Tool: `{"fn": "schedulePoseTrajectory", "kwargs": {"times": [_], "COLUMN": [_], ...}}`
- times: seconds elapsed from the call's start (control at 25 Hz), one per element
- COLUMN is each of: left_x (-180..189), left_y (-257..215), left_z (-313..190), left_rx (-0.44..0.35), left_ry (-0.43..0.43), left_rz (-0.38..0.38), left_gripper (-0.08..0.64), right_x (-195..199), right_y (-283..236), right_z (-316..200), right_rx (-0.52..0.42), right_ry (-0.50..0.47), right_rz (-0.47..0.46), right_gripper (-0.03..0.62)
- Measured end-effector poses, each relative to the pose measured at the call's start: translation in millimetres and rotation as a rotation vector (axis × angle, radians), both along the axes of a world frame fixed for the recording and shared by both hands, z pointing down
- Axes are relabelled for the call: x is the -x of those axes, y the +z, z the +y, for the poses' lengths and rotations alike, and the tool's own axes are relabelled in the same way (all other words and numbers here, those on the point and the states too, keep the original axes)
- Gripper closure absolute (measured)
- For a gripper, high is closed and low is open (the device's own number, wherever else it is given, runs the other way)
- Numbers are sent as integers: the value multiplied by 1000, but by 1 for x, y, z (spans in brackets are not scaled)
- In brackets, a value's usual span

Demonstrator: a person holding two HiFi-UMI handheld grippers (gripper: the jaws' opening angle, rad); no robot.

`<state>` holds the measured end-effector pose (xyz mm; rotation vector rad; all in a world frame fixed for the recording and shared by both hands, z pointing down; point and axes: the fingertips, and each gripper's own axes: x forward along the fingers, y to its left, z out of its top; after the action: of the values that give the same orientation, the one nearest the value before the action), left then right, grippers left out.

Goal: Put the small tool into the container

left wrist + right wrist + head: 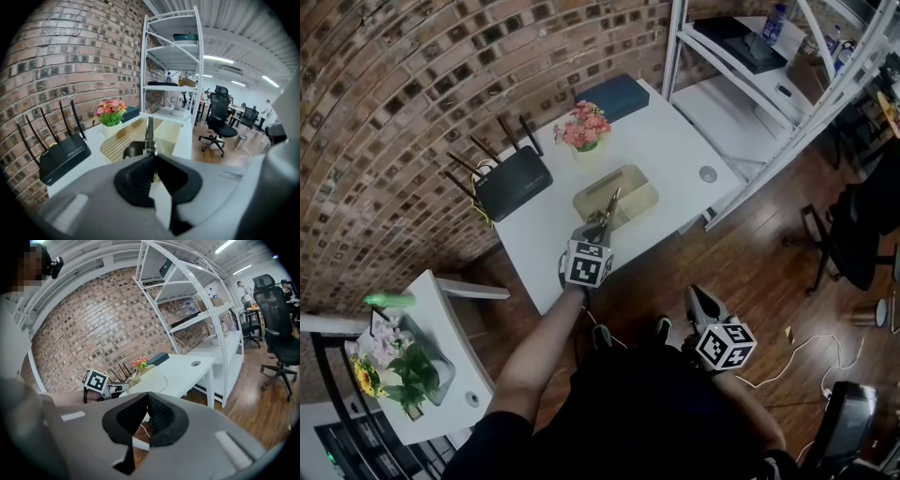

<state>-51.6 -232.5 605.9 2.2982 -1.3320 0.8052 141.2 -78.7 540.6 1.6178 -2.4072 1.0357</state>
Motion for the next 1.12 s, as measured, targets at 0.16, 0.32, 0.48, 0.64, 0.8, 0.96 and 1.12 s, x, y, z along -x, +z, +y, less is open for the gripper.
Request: {"fn": "schedulePoseTrajectory", "kwargs": {"times": [0.16, 0.32, 0.48, 0.64, 0.8, 0.96, 1.12], "left_x": [-2, -3, -2, -1, 1, 5, 15], "left_y": [3, 1, -1, -3, -4, -18, -39], "left_z": [-1, 0, 1, 4, 6, 6, 14], "left_rx": [9, 53, 79, 91, 93, 43, -4], "left_ry": [5, 0, -12, -19, -36, -75, -132], "left_rz": [-2, 9, 24, 29, 41, 75, 142], "left_gripper": [549, 541, 528, 487, 459, 457, 477], "right_x": [-2, -2, -1, 0, 2, 2, 4], "right_y": [1, 2, 3, 3, 4, 4, 4], "right_z": [1, 0, -1, -1, -1, -1, -1], "right_rx": [3, 4, 6, 6, 8, 9, 9], "right_ry": [2, 0, -3, -8, -12, -16, -23], "right_rz": [-2, -4, -10, -16, -23, -25, -25], "right_gripper": [584, 583, 584, 583, 584, 584, 584]}}
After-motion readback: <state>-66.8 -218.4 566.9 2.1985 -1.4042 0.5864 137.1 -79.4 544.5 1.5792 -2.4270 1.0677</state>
